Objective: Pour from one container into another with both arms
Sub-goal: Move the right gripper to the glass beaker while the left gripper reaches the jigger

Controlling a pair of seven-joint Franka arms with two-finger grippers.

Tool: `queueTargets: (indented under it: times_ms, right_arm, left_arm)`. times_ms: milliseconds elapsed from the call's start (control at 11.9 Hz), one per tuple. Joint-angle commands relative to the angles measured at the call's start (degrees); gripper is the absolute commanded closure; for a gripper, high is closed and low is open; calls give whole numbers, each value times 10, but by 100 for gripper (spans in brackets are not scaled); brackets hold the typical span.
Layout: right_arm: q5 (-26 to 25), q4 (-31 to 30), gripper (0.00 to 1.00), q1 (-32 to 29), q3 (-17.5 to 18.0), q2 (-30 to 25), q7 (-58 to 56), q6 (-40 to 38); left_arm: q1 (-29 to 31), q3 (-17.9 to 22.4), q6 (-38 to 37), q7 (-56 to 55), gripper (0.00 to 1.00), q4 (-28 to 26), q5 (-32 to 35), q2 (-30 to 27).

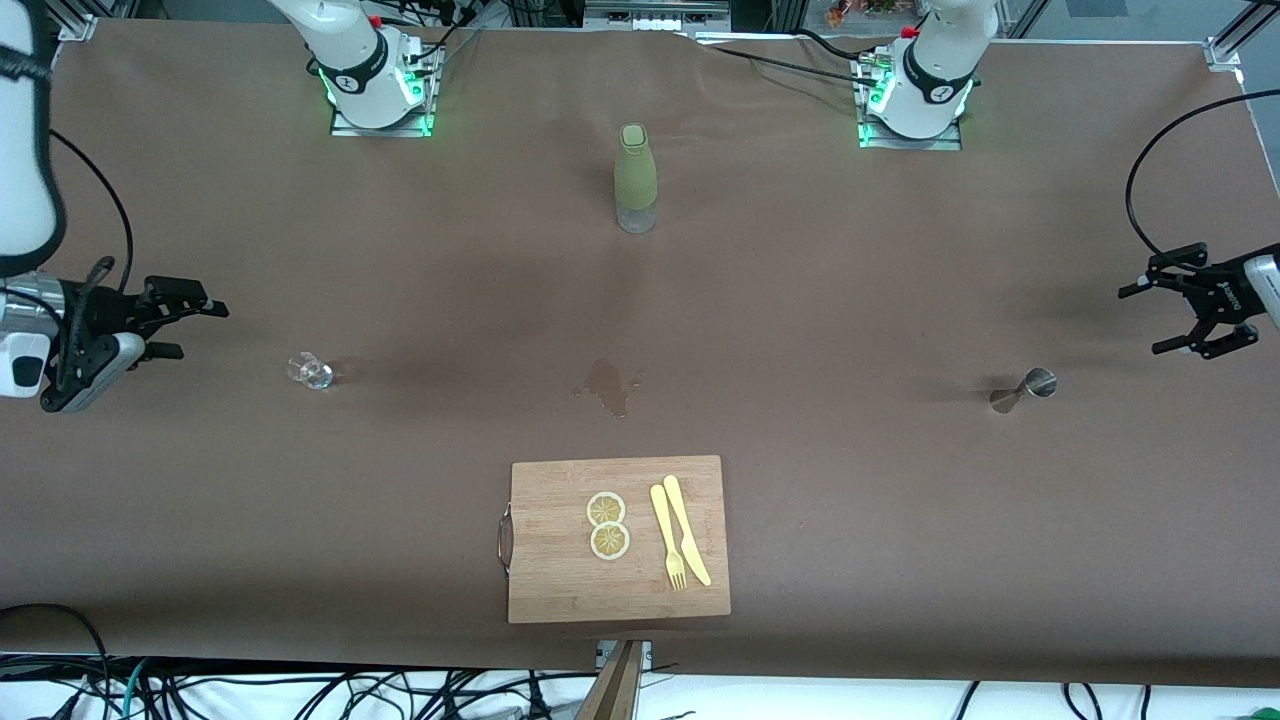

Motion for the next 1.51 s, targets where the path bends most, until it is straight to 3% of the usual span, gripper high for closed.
queueTargets:
  times_ms: [0,504,1009,1177,1429]
  right_arm:
    - [76,5,0,-44,3,40,-150,3]
    - [273,-9,0,-120,8,140,-496,-19]
    - [403,-21,0,-163,10,232,-760,-31]
    - [464,-20,0,-165,10,278,-807,-67]
    - [478,-20,0,-162,14,302,-832,-73]
  left_arm:
    - [13,-5,4,73,0,0,-38,29]
    - [24,-5,4,200,0,3,-113,82]
    - [25,-5,4,278,0,8,-157,123]
    - [26,-5,4,323,0,11,-180,140]
    - [28,-5,3,377,0,26,-202,169]
